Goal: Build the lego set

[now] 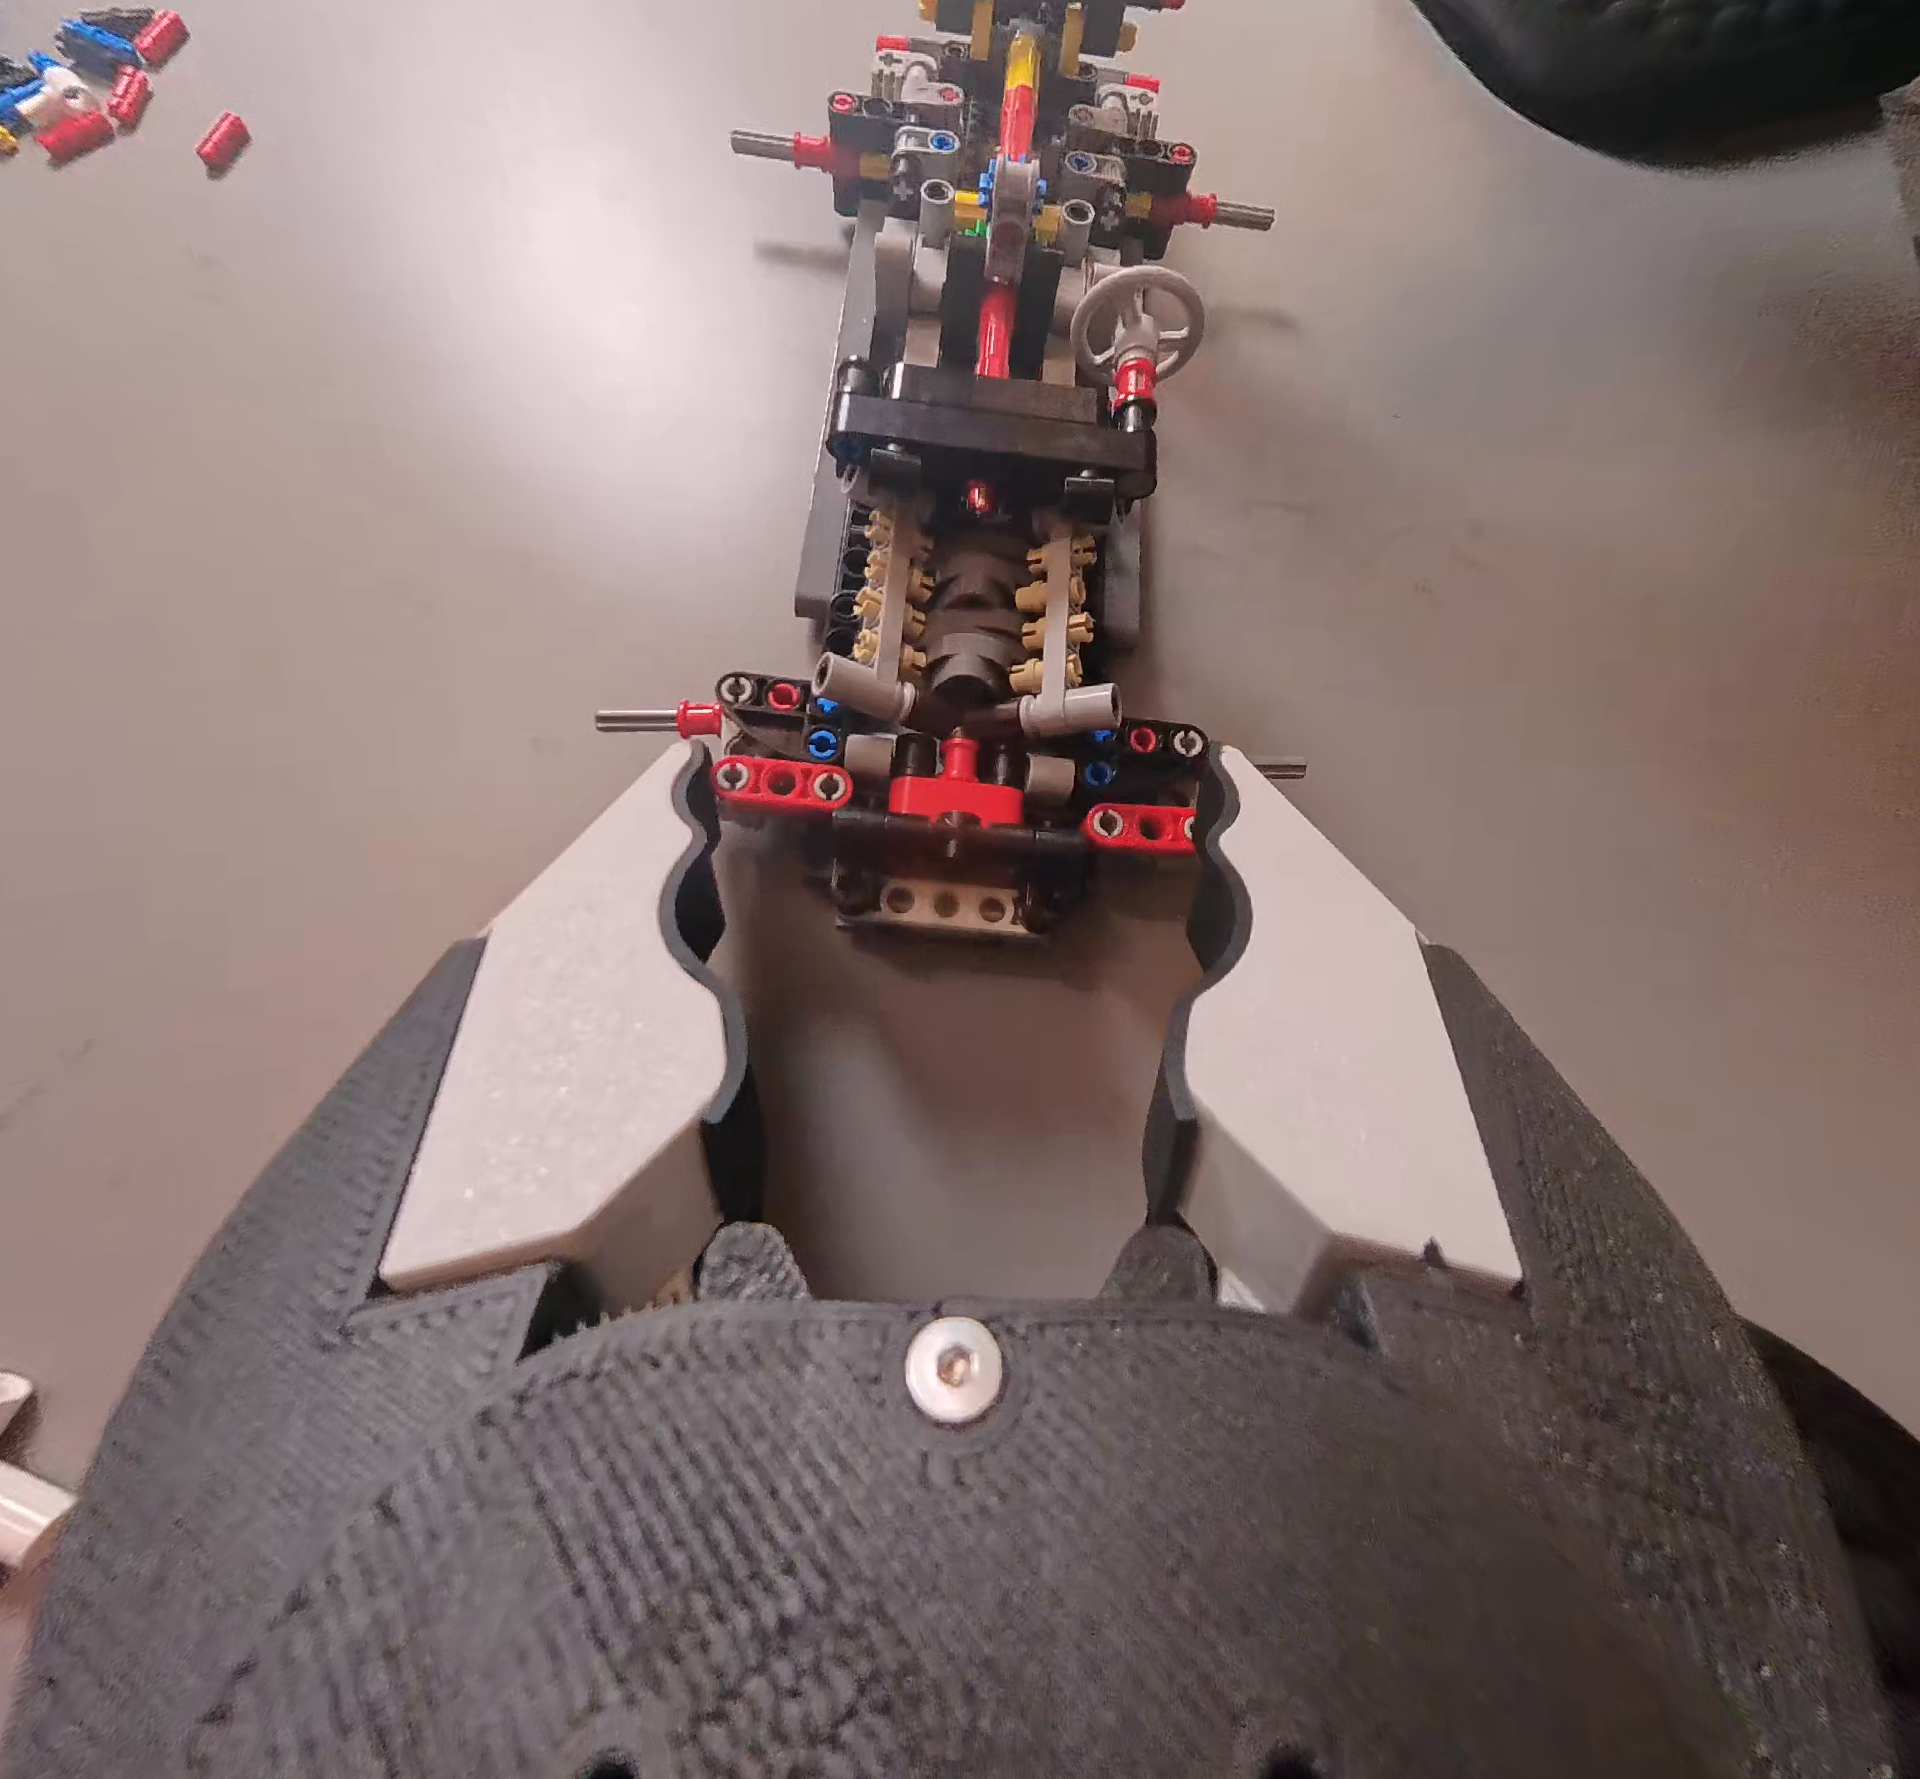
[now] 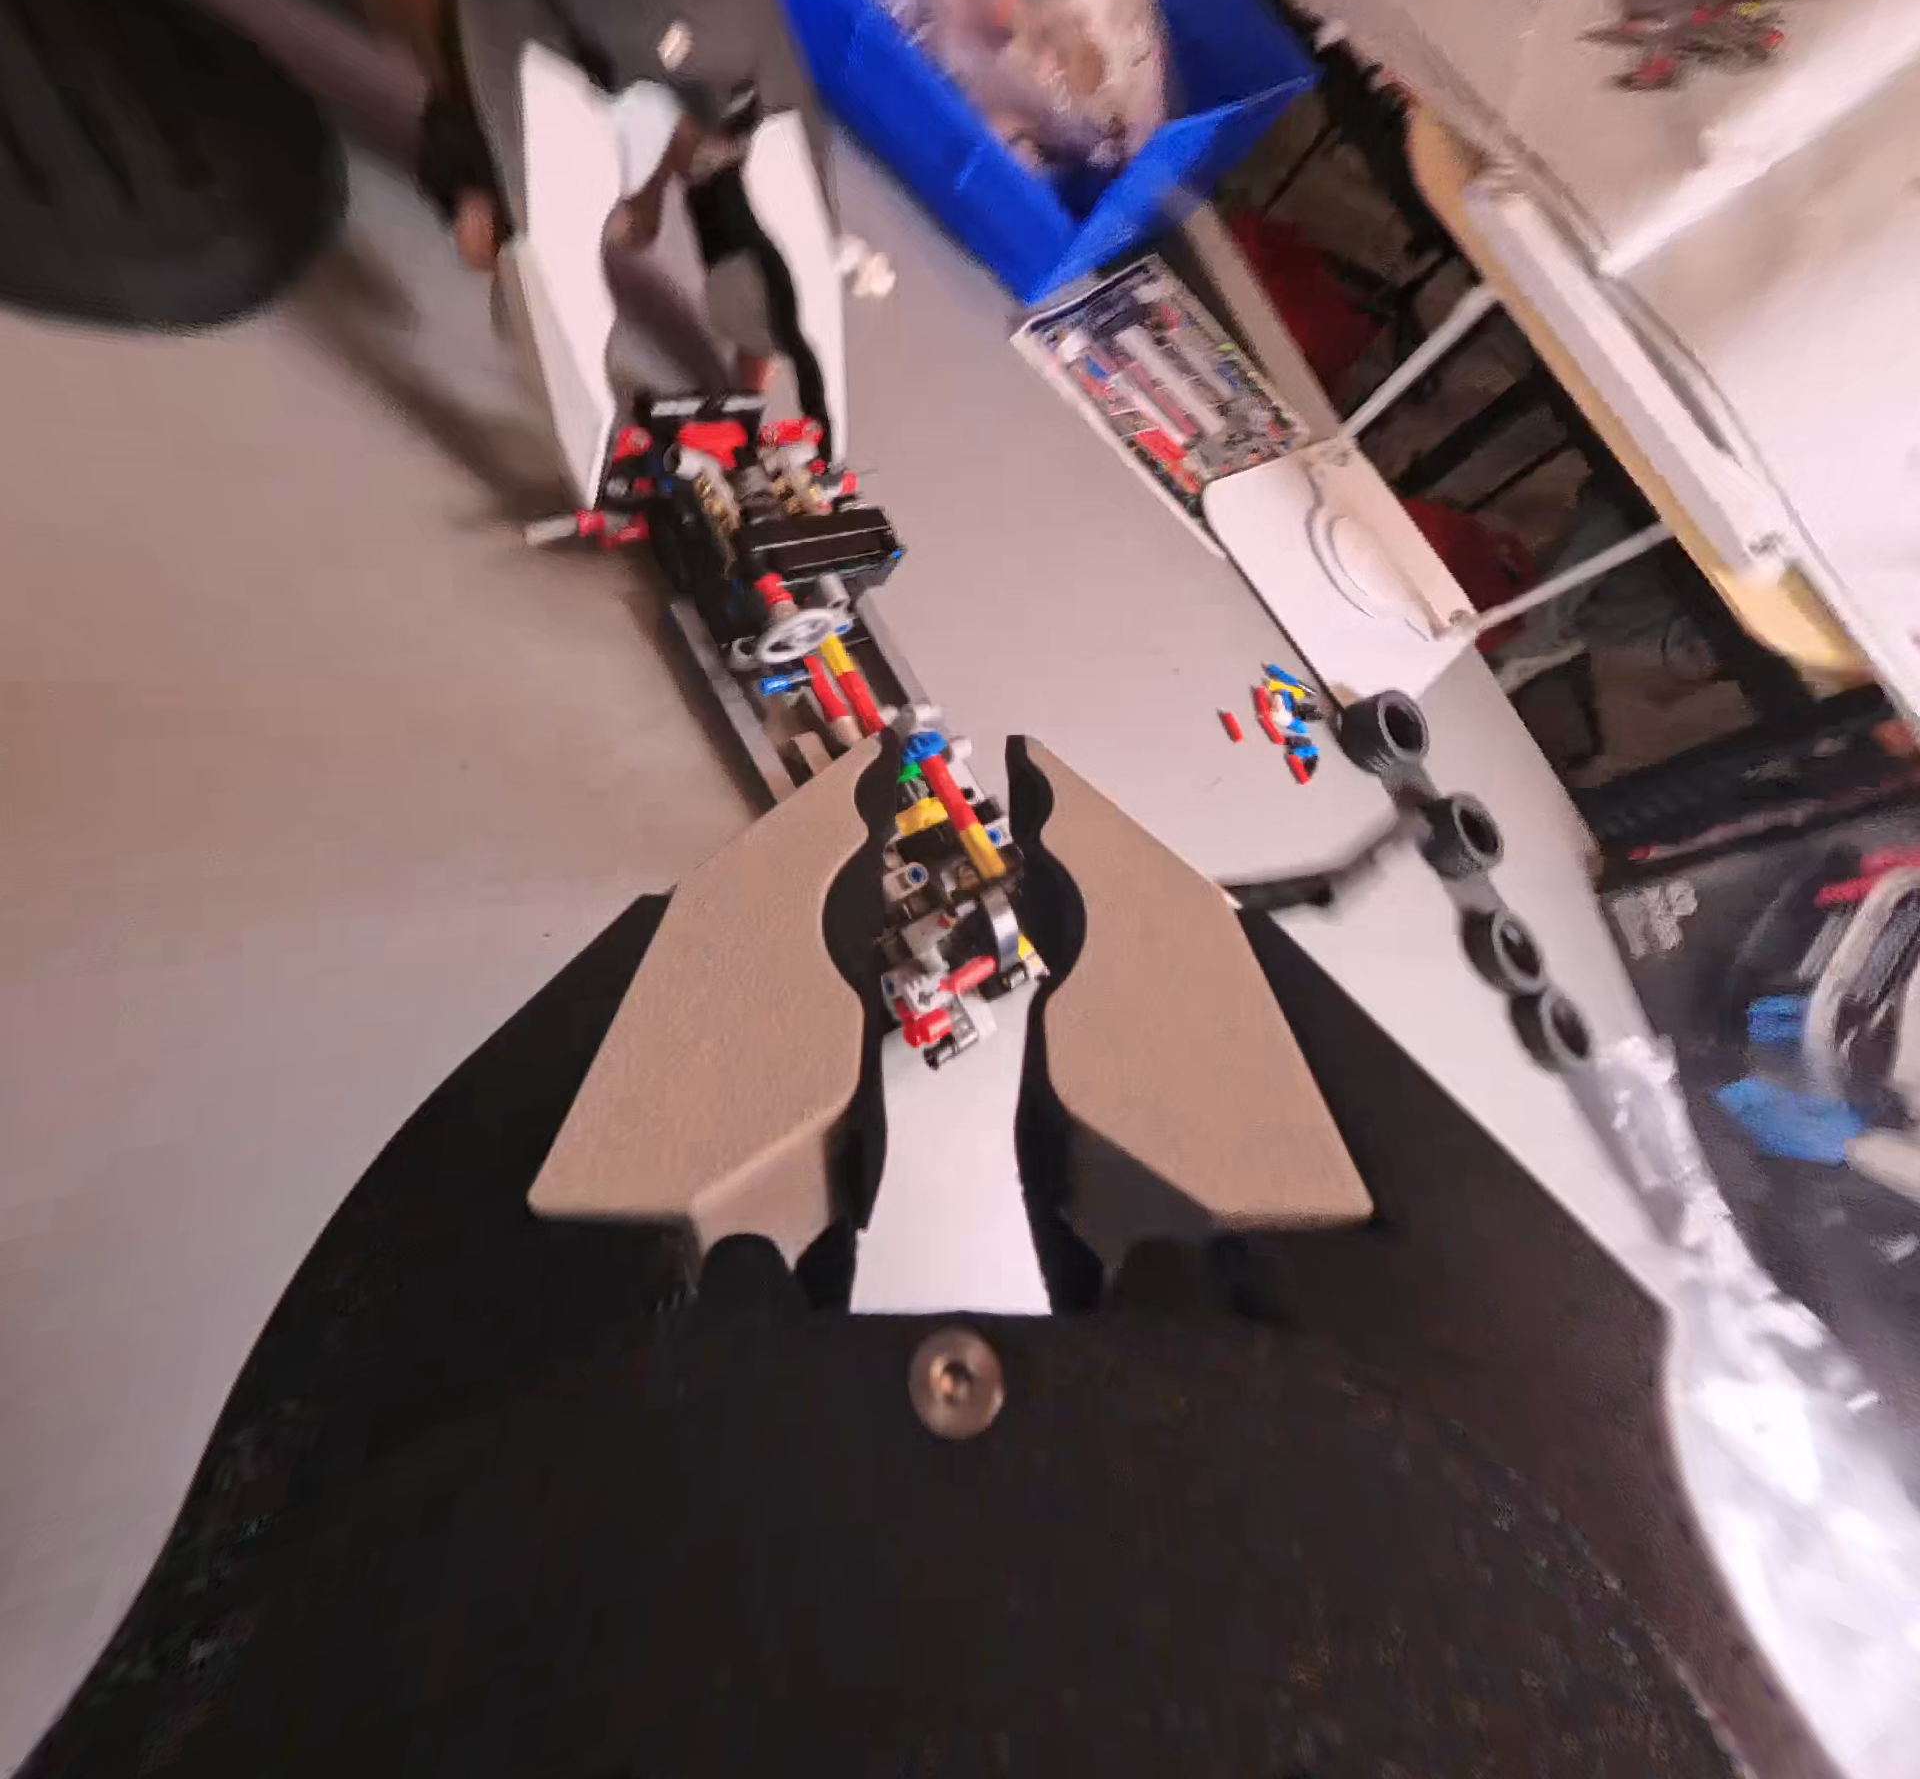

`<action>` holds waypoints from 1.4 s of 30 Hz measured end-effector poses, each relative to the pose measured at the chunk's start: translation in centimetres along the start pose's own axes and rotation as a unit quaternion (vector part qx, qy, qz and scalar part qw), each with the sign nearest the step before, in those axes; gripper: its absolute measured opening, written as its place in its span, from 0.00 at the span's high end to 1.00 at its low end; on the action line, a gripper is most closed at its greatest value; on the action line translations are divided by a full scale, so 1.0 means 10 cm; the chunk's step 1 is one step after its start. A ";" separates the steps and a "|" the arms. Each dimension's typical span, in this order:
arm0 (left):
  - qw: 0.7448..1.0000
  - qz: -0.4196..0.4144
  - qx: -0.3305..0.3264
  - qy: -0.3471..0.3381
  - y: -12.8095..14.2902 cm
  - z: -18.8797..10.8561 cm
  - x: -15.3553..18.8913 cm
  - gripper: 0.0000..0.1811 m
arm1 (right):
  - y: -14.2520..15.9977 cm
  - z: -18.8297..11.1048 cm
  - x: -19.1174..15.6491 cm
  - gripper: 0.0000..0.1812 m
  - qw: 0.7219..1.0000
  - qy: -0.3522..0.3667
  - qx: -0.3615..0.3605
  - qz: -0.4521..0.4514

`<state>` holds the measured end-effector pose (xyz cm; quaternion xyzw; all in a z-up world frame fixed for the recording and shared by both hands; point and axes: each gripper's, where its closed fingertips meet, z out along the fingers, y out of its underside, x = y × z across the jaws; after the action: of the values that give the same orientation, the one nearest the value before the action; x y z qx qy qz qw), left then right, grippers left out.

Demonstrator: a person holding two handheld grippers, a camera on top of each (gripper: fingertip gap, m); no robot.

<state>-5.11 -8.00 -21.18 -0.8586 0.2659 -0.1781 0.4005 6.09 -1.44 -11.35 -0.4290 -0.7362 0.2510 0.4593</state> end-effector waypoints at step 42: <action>0.999 0.017 0.027 0.026 -0.09 0.05 -0.31 0.52 | 0.34 0.61 0.34 0.85 0.975 -0.223 0.004 0.003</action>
<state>-7.02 -5.40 -21.09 -0.8379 0.2862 -0.2004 0.4193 1.28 3.37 -15.10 -0.3624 -0.8176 0.3448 0.2852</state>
